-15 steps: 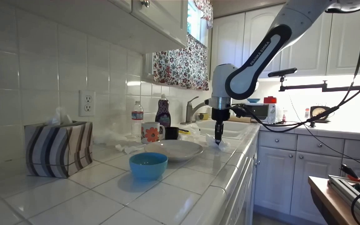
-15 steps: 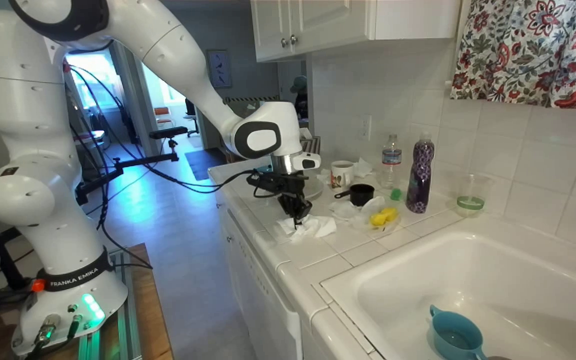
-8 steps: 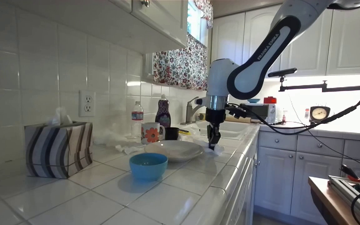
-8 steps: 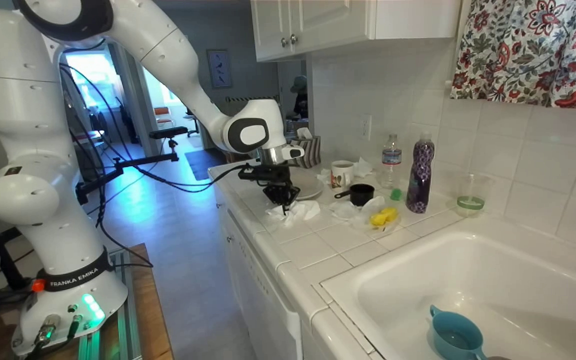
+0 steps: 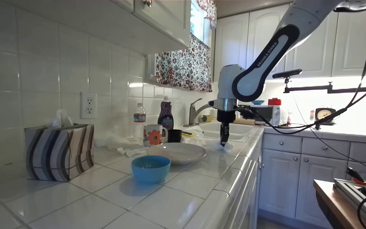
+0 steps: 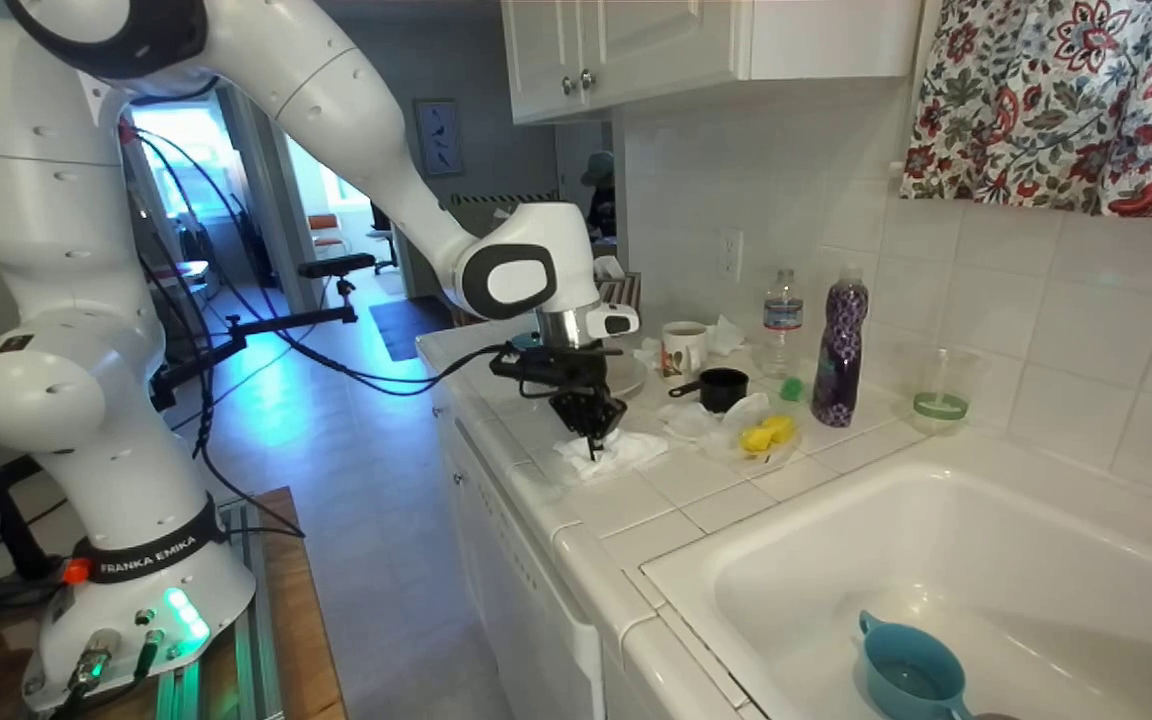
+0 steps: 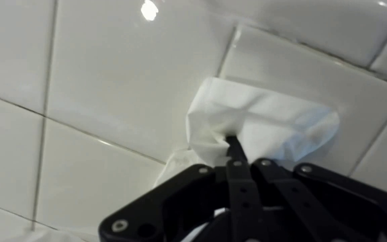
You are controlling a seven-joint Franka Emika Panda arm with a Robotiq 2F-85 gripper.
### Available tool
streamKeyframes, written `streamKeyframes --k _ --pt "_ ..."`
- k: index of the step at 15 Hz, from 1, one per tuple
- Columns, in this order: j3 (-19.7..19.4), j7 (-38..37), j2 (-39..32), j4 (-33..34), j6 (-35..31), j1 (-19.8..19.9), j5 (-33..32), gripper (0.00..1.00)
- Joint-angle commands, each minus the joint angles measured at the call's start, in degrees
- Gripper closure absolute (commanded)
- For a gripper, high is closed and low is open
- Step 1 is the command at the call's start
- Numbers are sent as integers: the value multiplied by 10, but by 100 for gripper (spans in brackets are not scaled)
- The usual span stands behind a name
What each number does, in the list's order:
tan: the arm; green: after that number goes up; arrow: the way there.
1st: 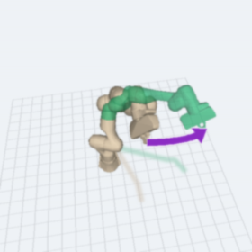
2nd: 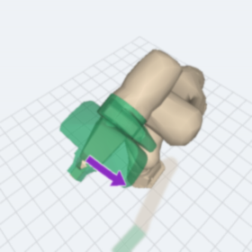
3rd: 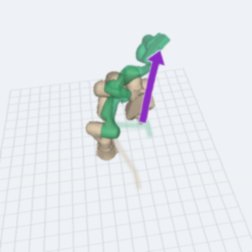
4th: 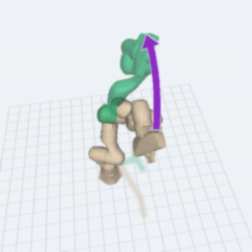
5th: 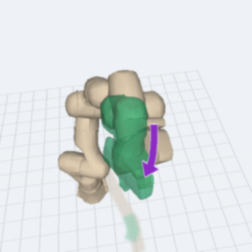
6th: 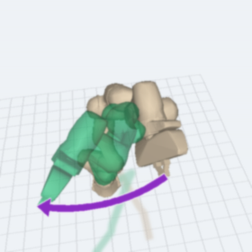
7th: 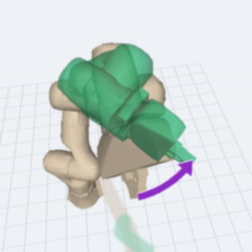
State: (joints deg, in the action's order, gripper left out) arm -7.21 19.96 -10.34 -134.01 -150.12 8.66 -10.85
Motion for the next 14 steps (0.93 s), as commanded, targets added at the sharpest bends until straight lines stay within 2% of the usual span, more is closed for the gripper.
streamKeyframes --k 1,5,8,14 --pt "-26 -25 -6 13 10 29 15 100" --pt "-59 -62 -4 16 11 58 25 100" --pt "-71 -89 -1 19 8 65 22 100" --pt "-40 -100 -9 57 8 37 26 100"
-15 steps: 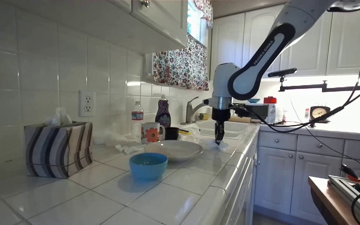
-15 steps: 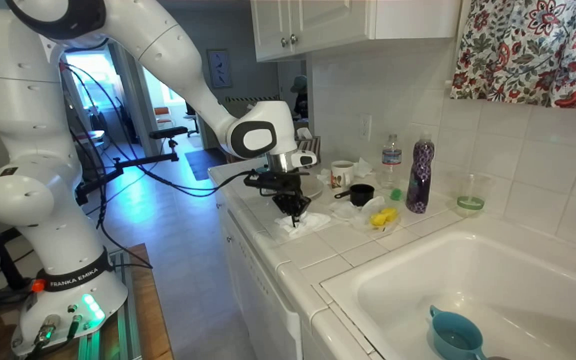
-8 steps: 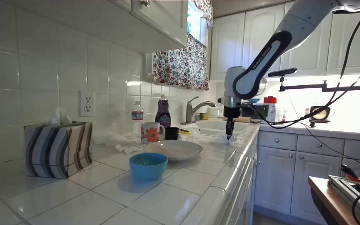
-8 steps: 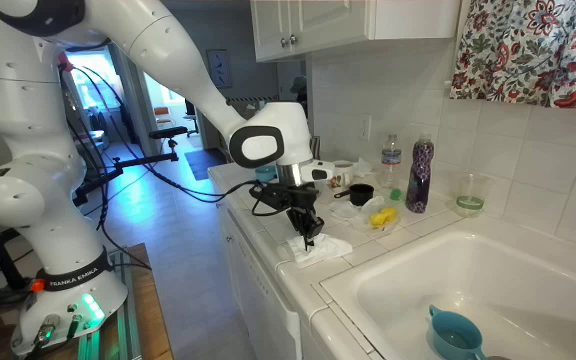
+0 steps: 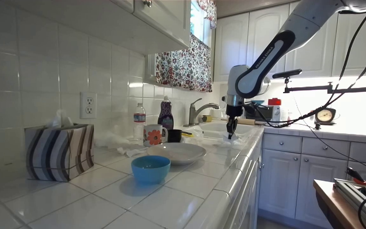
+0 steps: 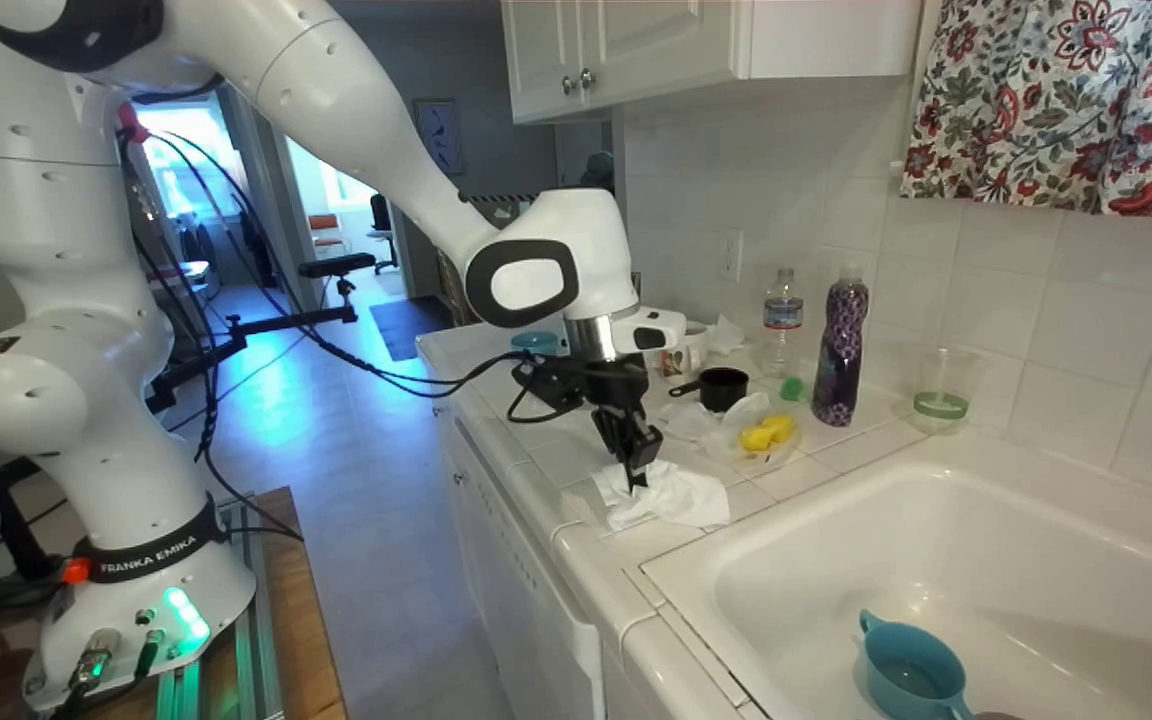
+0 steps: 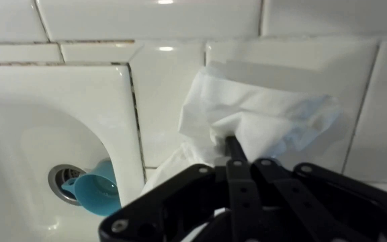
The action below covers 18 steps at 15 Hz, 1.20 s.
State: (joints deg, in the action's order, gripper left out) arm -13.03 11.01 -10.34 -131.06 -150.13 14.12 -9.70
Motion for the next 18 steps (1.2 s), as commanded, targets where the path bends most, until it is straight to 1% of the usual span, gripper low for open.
streamKeyframes --k 1,4,7,10,12,14,18 --pt "27 -10 -13 37 9 -23 17 100" --pt "53 -2 -26 60 7 -41 30 100" --pt "77 13 -45 86 -7 -47 59 100" --pt "115 63 -75 113 -42 -31 136 100" --pt "137 93 -96 133 -51 -20 179 100" --pt "157 120 -114 151 -53 -7 208 100" --pt "185 151 -142 174 -37 19 238 100"
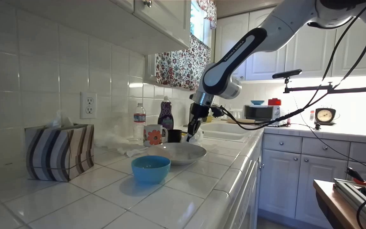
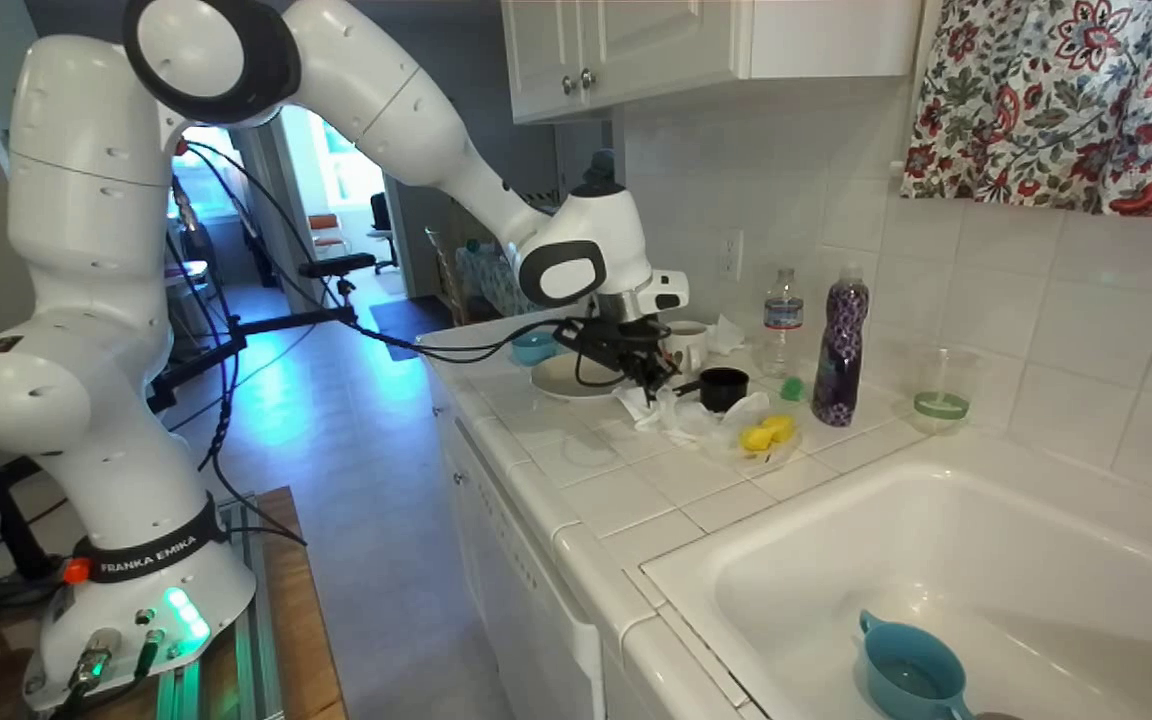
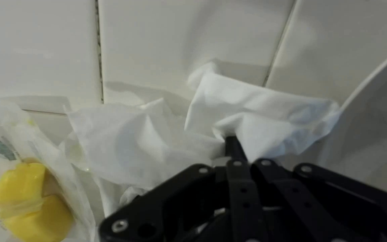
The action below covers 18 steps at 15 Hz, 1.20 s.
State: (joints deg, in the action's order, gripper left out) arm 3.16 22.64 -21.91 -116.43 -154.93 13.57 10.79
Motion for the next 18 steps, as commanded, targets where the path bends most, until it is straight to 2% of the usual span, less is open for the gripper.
streamKeyframes --k 1,3,8,13,18 --pt "27 37 -30 29 14 29 36 100" --pt "26 31 -23 17 30 32 29 100" --pt "-5 12 53 -86 38 23 0 100" --pt "-107 -94 104 -176 22 7 -71 100" --pt "-202 -250 118 -196 28 2 -179 100"
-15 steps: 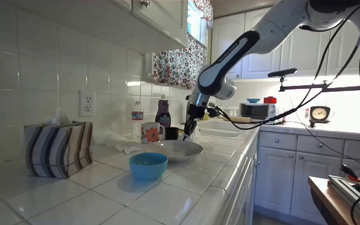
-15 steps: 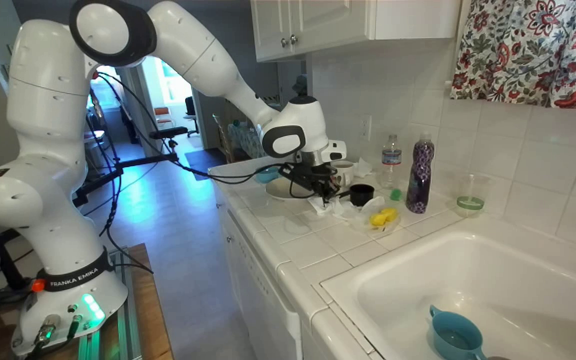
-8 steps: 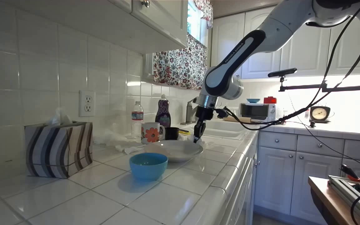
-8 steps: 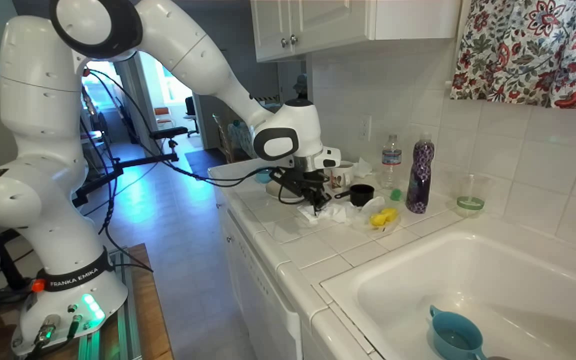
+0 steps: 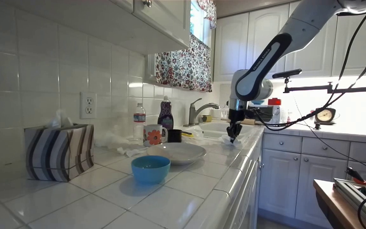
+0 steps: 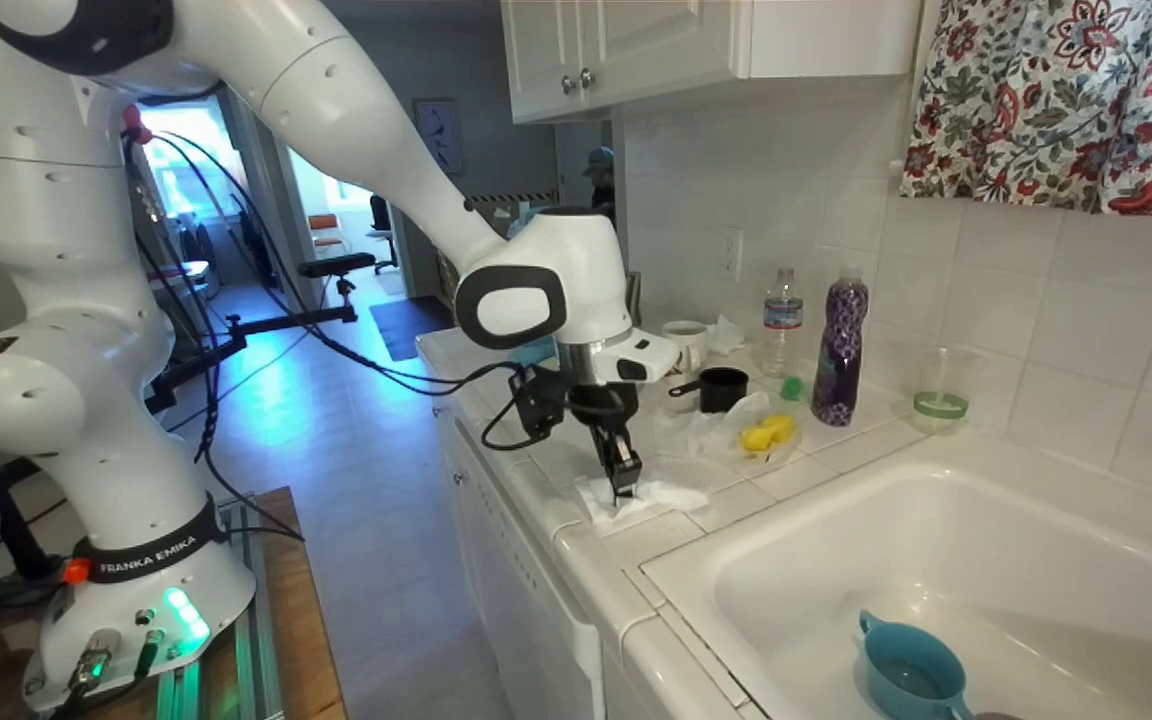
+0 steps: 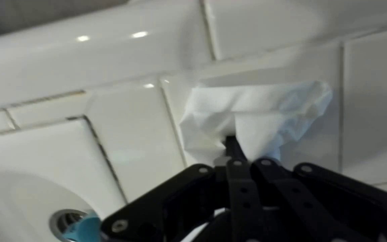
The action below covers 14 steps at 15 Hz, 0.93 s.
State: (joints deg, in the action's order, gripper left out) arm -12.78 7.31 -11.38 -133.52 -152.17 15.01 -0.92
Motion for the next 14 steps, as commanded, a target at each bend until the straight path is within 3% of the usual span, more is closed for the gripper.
streamKeyframes --k 1,4,10,12,14 --pt "-52 -116 14 -27 5 -14 -77 100" --pt "-45 -93 21 -32 -2 -18 -97 100" --pt "20 14 36 -52 -59 -44 -80 100" --pt "16 -27 28 -38 -61 -61 -110 100" --pt "-19 -121 19 -24 -80 -86 -184 100"
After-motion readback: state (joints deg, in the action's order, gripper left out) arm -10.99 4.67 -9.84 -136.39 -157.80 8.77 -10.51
